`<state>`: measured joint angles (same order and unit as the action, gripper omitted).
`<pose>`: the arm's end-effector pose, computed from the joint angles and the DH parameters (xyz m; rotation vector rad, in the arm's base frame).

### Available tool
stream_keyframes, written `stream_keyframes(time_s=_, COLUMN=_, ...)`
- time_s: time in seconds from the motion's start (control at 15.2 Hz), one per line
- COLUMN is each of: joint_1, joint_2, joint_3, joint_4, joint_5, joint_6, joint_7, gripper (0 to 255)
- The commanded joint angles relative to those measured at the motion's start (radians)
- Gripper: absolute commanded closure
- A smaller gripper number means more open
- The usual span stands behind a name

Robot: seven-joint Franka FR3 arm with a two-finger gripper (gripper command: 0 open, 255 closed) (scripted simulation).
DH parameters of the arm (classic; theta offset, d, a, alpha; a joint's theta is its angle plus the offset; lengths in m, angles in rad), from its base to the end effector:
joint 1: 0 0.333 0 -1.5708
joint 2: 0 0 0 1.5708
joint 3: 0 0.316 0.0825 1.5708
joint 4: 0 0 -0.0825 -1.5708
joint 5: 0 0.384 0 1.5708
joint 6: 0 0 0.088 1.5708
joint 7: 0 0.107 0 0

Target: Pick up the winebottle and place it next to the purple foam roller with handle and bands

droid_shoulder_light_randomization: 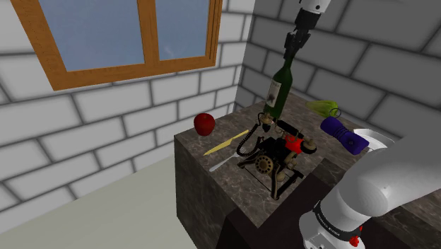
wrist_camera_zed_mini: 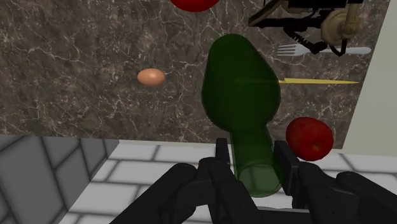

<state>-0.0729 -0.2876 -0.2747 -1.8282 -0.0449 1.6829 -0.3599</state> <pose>0.4400 -0.1849 0.6540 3.1194 0.0313 0.2109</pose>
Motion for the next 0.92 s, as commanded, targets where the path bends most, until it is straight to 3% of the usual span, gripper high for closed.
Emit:
stream_keyframes(time_s=0.0, joint_1=0.0, joint_2=0.007, joint_3=-0.002, joint_4=0.035, joint_5=0.002, joint_6=-0.028, joint_7=-0.003, gripper=255)
stream_keyframes(time_s=0.33, joint_1=0.002, joint_2=0.029, joint_3=-0.003, joint_4=0.12, joint_5=0.008, joint_6=-0.091, joint_7=-0.007, gripper=255)
stream_keyframes(time_s=0.86, joint_1=-0.067, joint_2=0.109, joint_3=-0.147, joint_4=0.213, joint_5=0.032, joint_6=-0.109, joint_7=-0.221, gripper=255)
